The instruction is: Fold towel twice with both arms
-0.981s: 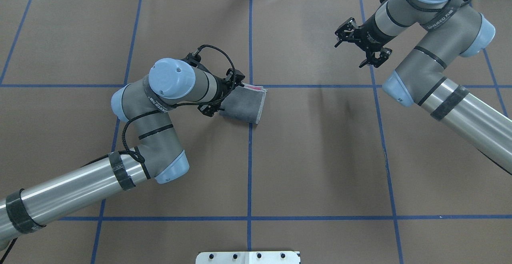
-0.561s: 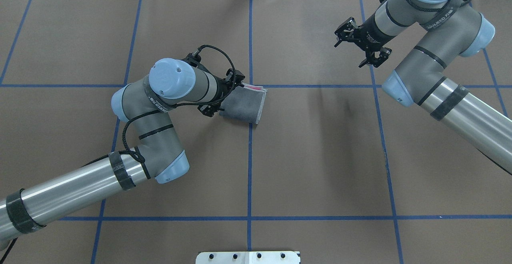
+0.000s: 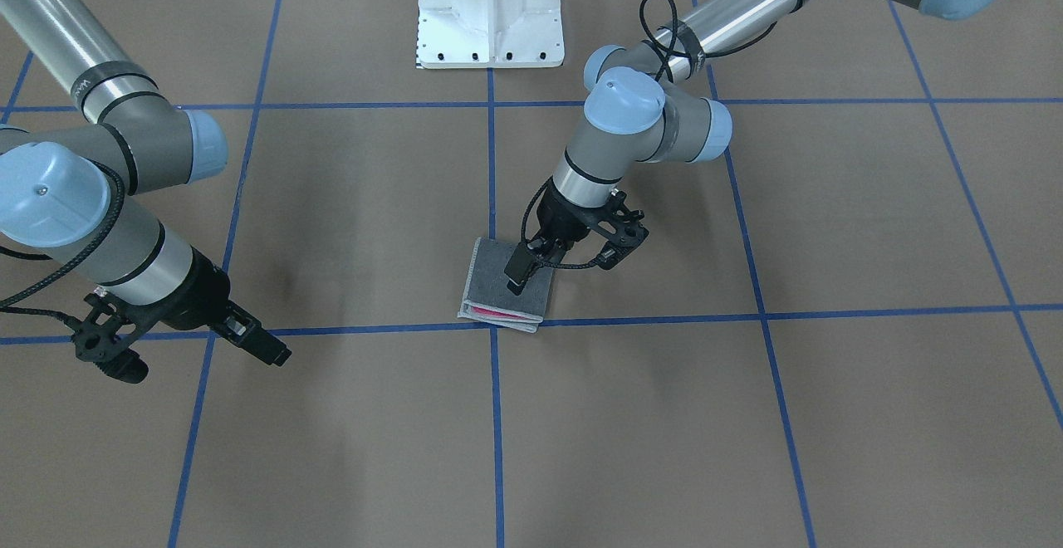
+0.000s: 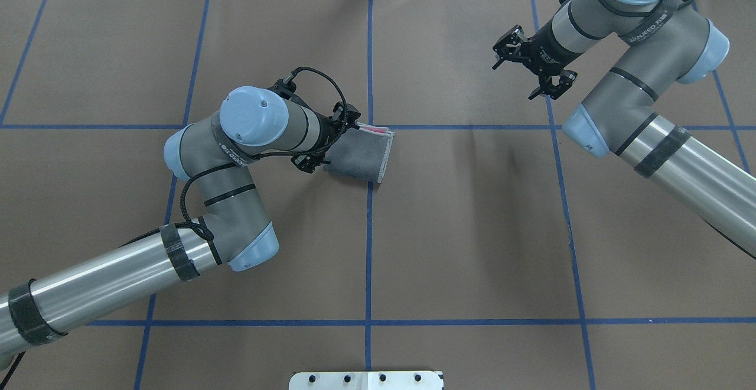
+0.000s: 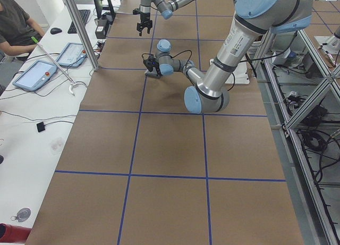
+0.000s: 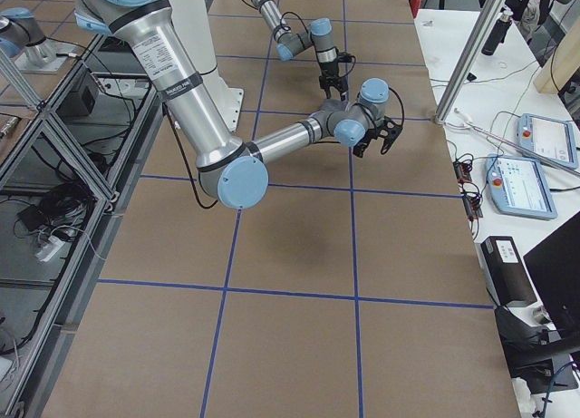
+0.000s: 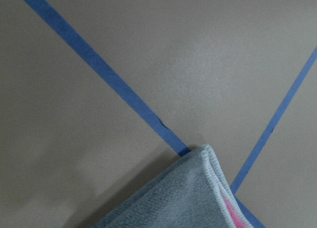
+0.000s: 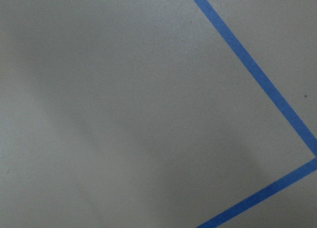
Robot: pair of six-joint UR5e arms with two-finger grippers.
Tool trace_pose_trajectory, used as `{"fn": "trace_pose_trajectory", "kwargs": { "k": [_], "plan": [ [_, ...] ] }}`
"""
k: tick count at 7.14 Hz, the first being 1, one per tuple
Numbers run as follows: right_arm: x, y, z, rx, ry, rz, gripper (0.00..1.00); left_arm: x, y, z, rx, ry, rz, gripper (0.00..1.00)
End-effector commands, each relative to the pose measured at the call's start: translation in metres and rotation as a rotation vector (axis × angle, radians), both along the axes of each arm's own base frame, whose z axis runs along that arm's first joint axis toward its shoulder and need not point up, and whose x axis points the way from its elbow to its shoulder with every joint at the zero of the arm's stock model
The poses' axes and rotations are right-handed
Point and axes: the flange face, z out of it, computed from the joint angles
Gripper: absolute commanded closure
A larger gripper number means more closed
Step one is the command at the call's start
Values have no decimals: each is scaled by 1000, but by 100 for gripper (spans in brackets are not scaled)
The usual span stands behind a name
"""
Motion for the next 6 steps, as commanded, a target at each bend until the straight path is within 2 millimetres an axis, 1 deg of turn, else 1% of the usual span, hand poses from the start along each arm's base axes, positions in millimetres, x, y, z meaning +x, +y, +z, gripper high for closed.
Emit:
{"fn": "trace_pose_trajectory", "kwargs": {
  "k": [1, 2, 3, 4, 5, 6],
  "plan": [
    [0, 0, -1, 1, 0, 1, 0, 0, 0, 3, -3, -4, 0, 0],
    [0, -1, -2, 2, -1, 1, 0, -1, 1, 5, -5, -6, 3, 0],
    [0, 0, -1, 0, 1, 1, 0, -5, -1, 4, -4, -2, 0, 0],
    [1, -1, -1, 0, 1, 2, 0, -12, 3, 5, 9, 1, 9, 0],
    [3, -1, -2, 0, -4, 1, 0, -35, 13, 13, 7, 17, 28, 0],
    [10, -3, 0, -6, -5, 9, 0, -62, 19, 24, 27, 18, 47, 0]
  ]
}}
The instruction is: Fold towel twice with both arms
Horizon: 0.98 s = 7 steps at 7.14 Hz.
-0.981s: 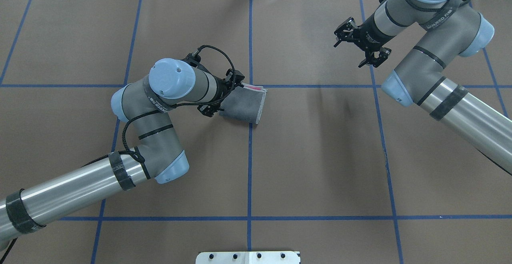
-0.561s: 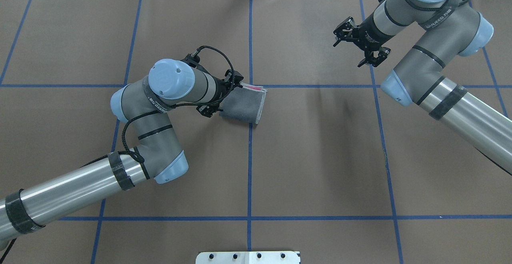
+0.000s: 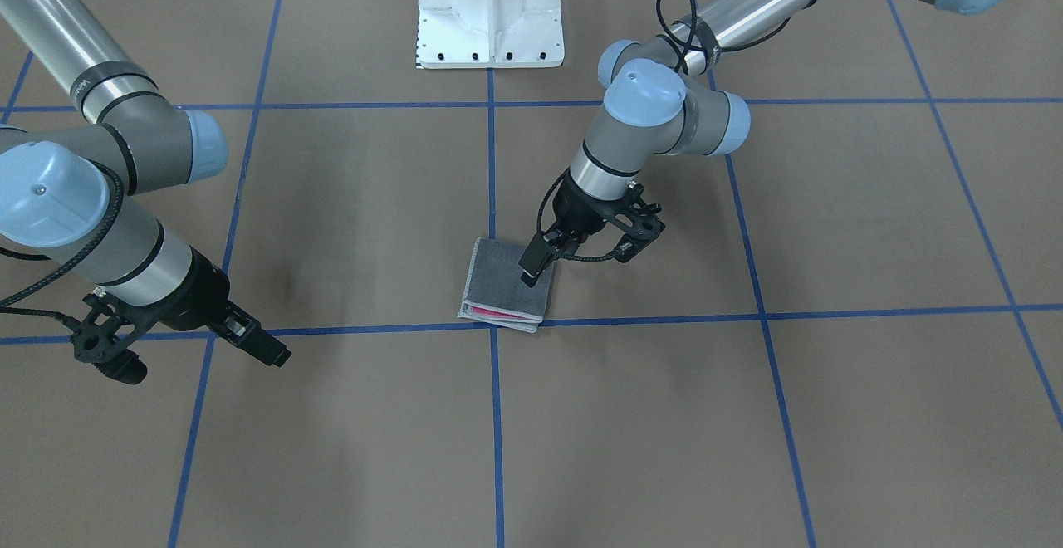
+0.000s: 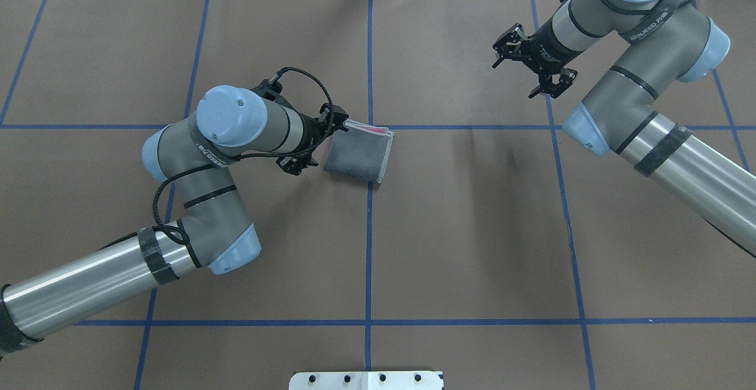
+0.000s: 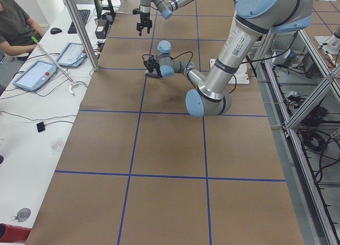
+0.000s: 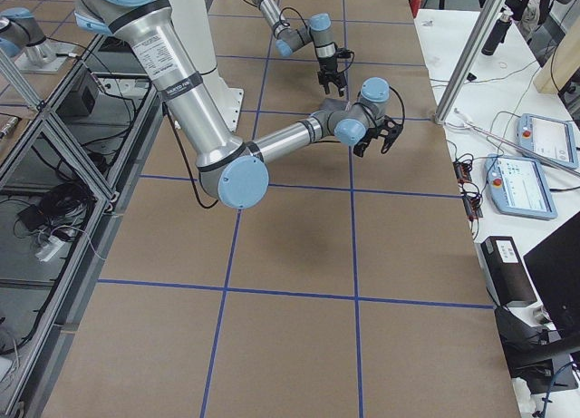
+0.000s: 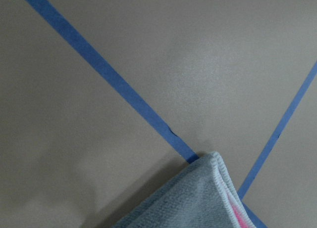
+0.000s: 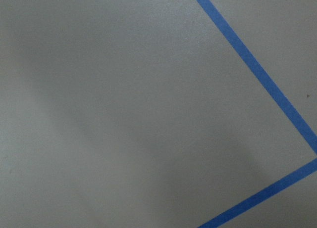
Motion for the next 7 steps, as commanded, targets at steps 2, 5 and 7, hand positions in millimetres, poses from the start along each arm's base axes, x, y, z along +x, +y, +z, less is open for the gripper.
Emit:
{"fn": "trace_pose_trajectory", "kwargs": {
  "k": [2, 5, 7],
  "plan": [
    [42, 7, 9, 24, -5, 26, 0, -85, 19, 51, 136, -59, 88, 0],
    [101, 19, 36, 207, 63, -57, 0, -194, 7, 78, 332, -331, 259, 0],
    [147, 35, 71, 287, 168, -160, 0, -263, 5, 122, 471, -520, 407, 0]
  ]
}}
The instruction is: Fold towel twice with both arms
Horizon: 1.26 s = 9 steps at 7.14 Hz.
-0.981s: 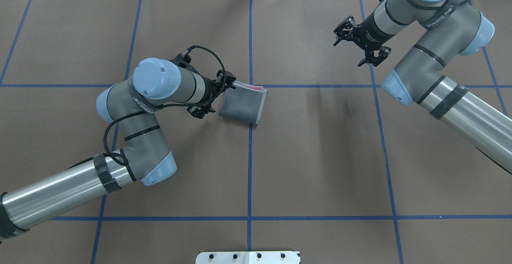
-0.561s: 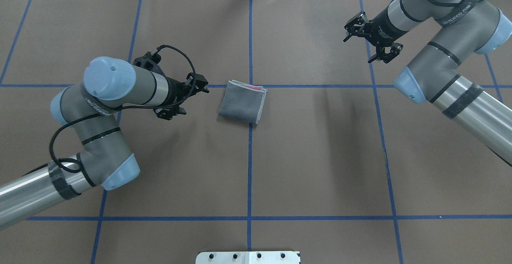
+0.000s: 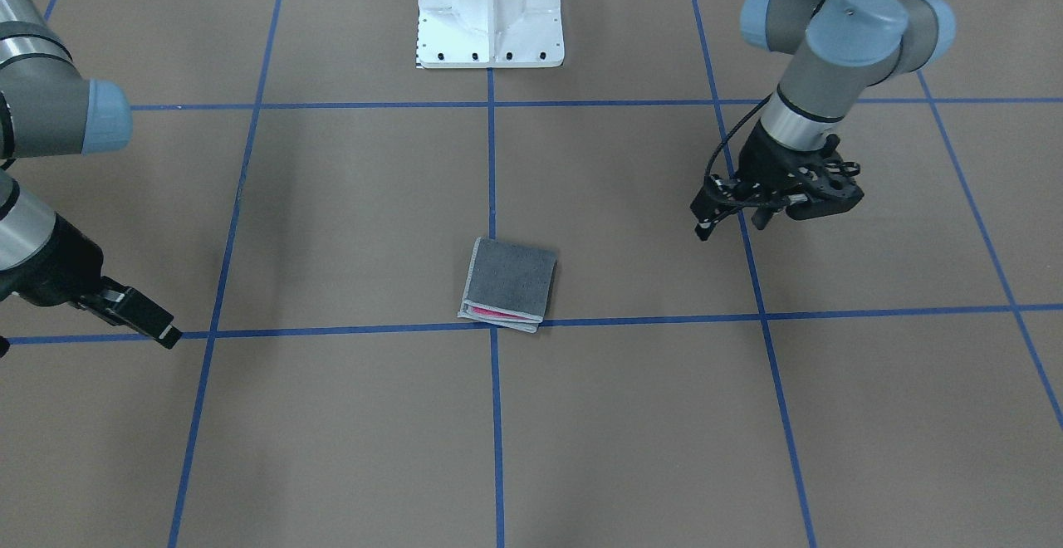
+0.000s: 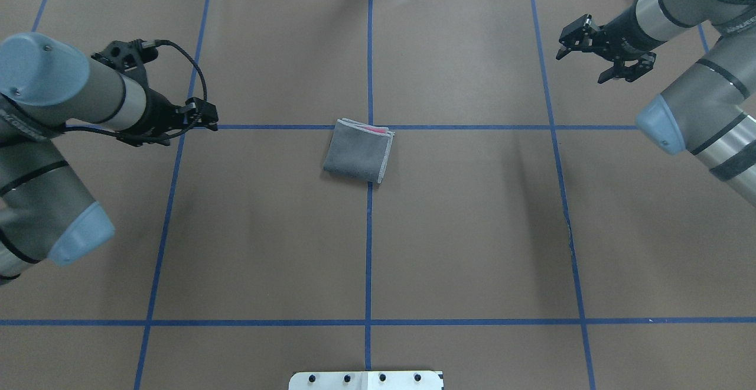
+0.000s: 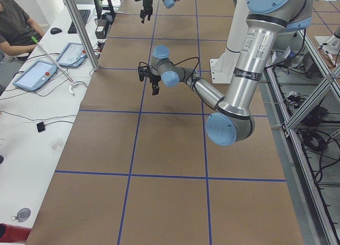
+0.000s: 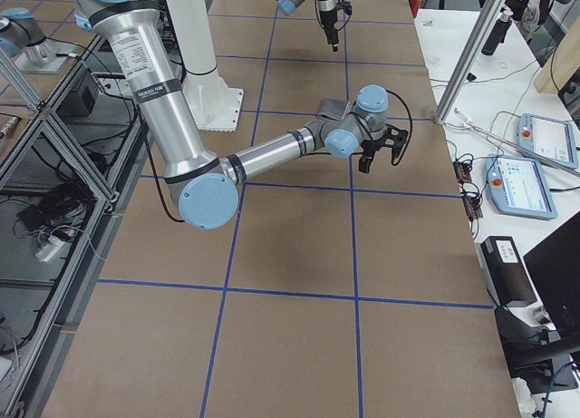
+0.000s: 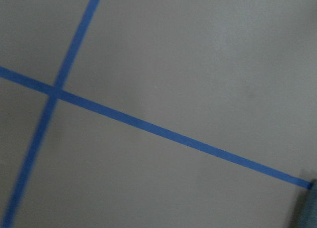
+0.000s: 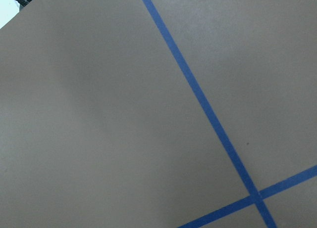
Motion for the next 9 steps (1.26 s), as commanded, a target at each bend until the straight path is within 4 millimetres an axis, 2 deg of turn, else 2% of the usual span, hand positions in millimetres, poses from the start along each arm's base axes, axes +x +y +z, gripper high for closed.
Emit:
{"fn": "trace_pose_trajectory", "kwargs": {
  "k": [1, 2, 3, 4, 6, 8, 9],
  "plan": [
    [65, 40, 52, 112, 106, -110, 0, -70, -4, 55, 137, -182, 153, 0],
    [93, 59, 87, 131, 145, -146, 0, -98, -14, 76, 174, -243, 228, 0],
    [109, 72, 110, 177, 176, -213, 0, -128, -26, 92, 174, -269, 296, 0],
    [126, 74, 127, 201, 194, -249, 0, -157, -39, 113, 160, -234, 341, 0],
    [167, 69, 138, 204, 229, -319, 0, -216, -58, 158, 147, -115, 404, 0],
    [178, 70, 142, 194, 210, -356, 0, -264, -69, 195, 152, -148, 402, 0],
    [193, 71, 148, 194, 213, -386, 0, -288, -73, 217, 157, -157, 410, 0]
  ]
}}
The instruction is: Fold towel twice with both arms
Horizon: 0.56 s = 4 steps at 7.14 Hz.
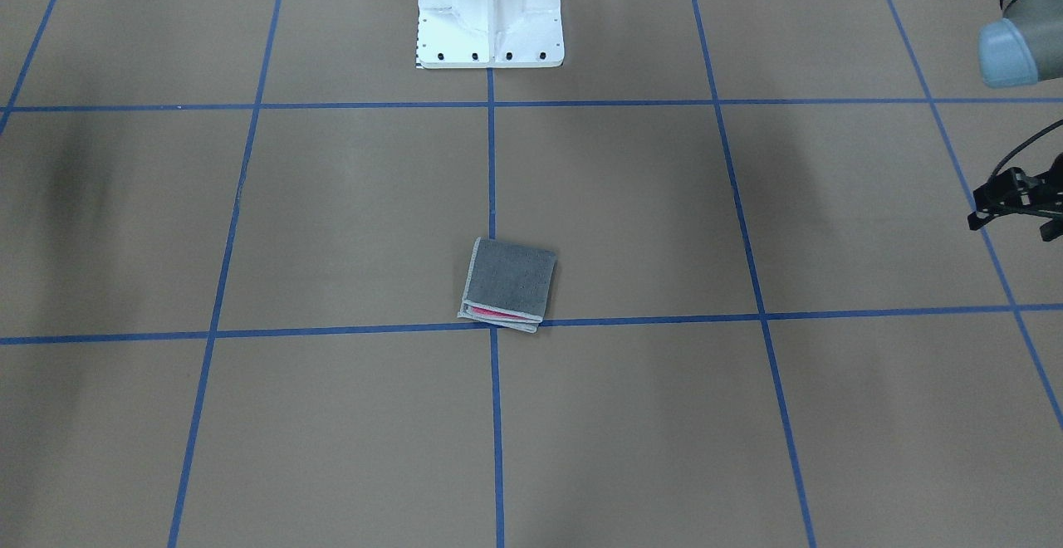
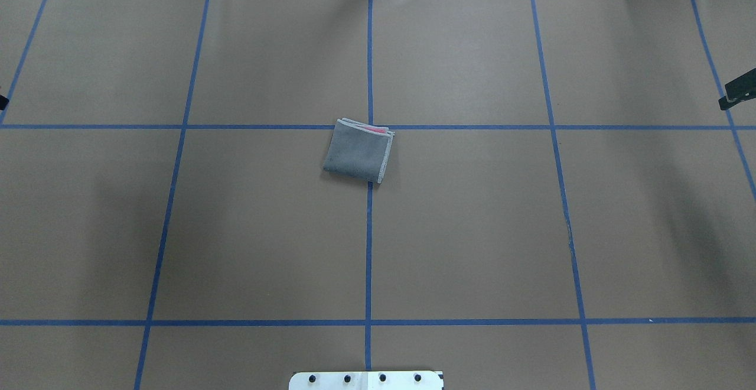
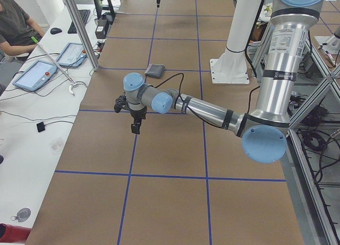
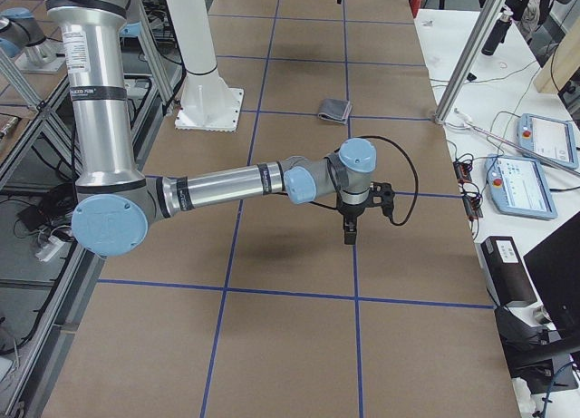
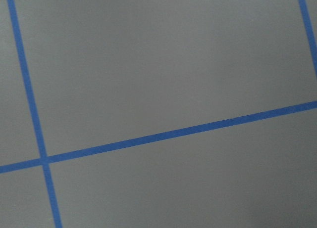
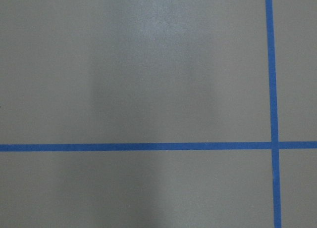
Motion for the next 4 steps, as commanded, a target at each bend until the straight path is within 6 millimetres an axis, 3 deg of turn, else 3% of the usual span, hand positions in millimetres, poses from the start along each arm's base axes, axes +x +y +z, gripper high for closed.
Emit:
{"fn": "trace_pose_trajectory", "kwargs": {
  "k": [1, 3, 4],
  "plan": [
    [26, 4, 13, 1, 17, -82, 0, -33, -5, 39, -47, -13, -4, 0],
    [31, 4, 19, -7, 25, -93, 0, -62, 0, 46, -186, 77, -53, 0],
    [29, -3, 17, -7, 26, -93, 0, -67, 16, 58, -201, 73, -60, 0]
  ]
}}
